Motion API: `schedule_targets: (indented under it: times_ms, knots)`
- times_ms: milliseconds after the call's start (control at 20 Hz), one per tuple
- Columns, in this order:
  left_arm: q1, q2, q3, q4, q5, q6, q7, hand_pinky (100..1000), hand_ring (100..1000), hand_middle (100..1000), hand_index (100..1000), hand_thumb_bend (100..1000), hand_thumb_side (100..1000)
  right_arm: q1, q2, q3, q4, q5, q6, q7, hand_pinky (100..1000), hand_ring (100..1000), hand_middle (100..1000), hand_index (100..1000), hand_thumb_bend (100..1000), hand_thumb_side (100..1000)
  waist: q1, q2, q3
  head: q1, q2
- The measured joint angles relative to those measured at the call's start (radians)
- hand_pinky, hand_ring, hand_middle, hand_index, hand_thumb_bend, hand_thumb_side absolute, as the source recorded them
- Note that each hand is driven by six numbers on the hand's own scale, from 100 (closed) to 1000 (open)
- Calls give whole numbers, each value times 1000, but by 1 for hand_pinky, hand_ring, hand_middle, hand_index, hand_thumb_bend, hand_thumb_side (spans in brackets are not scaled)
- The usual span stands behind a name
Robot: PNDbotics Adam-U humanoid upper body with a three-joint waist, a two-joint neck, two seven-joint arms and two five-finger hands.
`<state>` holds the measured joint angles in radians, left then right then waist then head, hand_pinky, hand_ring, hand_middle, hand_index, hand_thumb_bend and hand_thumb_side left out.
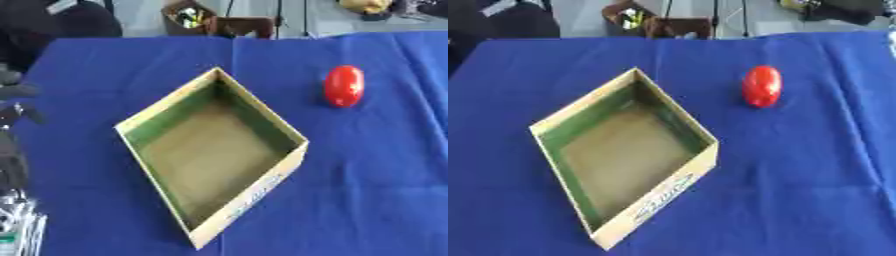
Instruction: Pick up objects on the table and place them in the box.
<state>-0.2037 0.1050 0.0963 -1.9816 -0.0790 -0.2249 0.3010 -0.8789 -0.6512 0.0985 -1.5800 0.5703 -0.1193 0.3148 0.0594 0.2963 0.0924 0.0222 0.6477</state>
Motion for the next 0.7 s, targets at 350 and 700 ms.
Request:
schedule_targets:
  times_ms: [350,700]
  knots:
    - [0,0,0,0,0,1,0,281,536,580,702,100,934,0,4,0,2,0,-3,7,767,759,746,853,181,1000,-4,0,-1,-3,0]
    - [0,0,0,0,0,2,2,281,535,580,703,100,933,-10,5,12,15,8,-27,33,802,790,788,866,381,1000,-5,-1,3,-4,0]
